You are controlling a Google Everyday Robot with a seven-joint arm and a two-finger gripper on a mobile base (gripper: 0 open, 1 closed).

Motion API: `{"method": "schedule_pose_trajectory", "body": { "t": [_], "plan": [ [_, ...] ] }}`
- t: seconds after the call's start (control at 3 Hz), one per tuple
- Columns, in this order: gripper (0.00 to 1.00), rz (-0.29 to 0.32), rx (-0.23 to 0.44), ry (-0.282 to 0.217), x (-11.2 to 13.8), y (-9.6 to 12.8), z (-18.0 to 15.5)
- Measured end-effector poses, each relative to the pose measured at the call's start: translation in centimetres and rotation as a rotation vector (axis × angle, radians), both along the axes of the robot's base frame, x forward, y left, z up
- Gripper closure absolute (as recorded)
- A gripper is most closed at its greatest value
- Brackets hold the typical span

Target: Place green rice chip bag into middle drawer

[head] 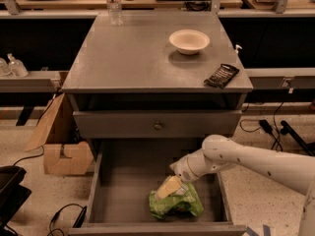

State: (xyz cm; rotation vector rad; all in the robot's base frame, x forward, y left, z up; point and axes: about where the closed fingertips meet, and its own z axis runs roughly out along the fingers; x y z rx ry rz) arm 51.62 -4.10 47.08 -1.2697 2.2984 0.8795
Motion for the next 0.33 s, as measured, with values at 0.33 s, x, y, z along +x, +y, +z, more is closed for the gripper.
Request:
{"method": "schedule_pose_trajectory", "body": {
  "t": [0.33],
  "plan": [
    [0.0,0.0,0.0,0.0,0.0,0.0,0.0]
  ]
}}
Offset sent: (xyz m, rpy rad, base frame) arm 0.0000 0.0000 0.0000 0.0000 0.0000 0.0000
